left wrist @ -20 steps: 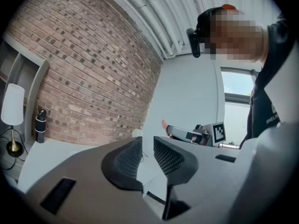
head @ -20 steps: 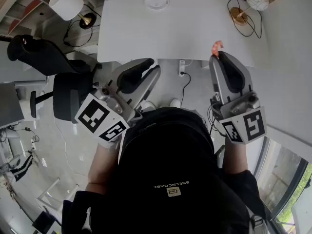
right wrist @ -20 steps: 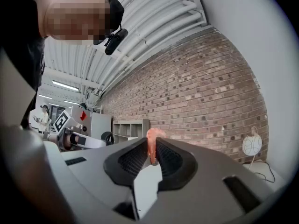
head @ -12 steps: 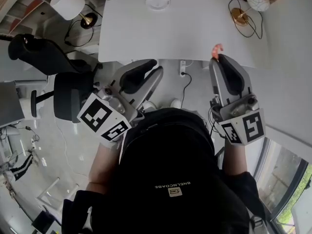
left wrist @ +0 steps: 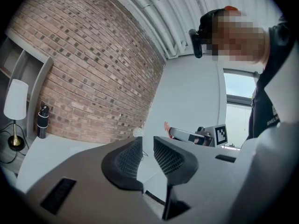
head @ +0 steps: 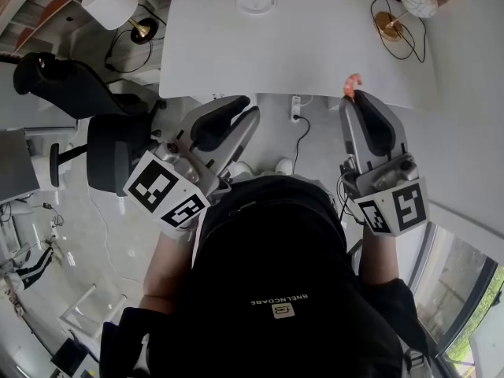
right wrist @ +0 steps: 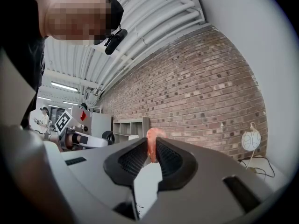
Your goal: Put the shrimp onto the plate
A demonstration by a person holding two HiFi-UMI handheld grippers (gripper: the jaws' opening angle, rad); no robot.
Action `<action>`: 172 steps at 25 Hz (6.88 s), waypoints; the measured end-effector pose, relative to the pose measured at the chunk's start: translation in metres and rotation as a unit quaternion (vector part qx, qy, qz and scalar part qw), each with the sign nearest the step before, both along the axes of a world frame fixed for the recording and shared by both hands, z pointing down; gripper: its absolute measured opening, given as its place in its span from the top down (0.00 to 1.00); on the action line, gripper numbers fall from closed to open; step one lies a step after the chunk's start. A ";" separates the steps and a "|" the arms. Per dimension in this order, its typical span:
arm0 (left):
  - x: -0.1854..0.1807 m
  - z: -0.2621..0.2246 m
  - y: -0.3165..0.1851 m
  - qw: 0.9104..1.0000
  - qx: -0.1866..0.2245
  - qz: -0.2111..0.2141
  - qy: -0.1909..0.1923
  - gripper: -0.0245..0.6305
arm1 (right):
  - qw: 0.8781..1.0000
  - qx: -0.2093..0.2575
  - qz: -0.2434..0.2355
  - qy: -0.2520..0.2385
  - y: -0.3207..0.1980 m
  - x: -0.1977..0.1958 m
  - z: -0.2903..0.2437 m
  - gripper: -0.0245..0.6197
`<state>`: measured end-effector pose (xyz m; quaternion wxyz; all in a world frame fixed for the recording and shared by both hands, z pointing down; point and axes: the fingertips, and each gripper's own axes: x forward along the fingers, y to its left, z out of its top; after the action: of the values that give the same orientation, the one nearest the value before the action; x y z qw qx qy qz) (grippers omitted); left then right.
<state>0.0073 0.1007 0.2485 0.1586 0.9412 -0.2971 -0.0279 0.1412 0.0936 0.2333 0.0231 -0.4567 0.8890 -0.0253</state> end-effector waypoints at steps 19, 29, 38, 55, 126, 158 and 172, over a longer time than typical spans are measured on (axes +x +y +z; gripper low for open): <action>0.027 0.008 0.001 1.000 -0.011 0.001 -0.019 0.87 | 1.000 -0.005 0.003 -0.029 -0.001 0.029 0.004 0.87; 0.067 0.016 -0.001 0.999 -0.016 -0.014 -0.030 0.87 | 0.999 -0.003 -0.005 -0.034 -0.004 0.071 0.011 0.87; 0.095 0.016 0.004 0.999 -0.013 -0.024 -0.038 0.87 | 0.999 -0.007 -0.015 -0.048 0.003 0.095 0.019 0.87; 0.078 0.026 -0.034 0.999 -0.023 -0.024 -0.028 0.87 | 0.999 -0.016 0.009 -0.043 -0.029 0.090 0.027 0.87; -0.168 0.108 -0.287 0.956 -0.161 -0.242 0.040 0.87 | 0.950 -0.201 -0.148 0.189 -0.439 -0.150 0.187 0.87; -0.207 0.216 -0.276 0.905 -0.279 -0.312 0.074 0.87 | 0.862 -0.361 -0.161 0.317 -0.498 -0.180 0.430 0.87; -0.218 0.230 -0.275 0.895 -0.295 -0.324 0.083 0.87 | 0.850 -0.384 -0.159 0.324 -0.498 -0.178 0.444 0.87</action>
<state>-0.2105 -0.1740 0.4789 0.4352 0.6970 -0.5660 -0.0668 -0.0364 -0.4041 0.6768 -0.4478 -0.2640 0.8259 -0.2182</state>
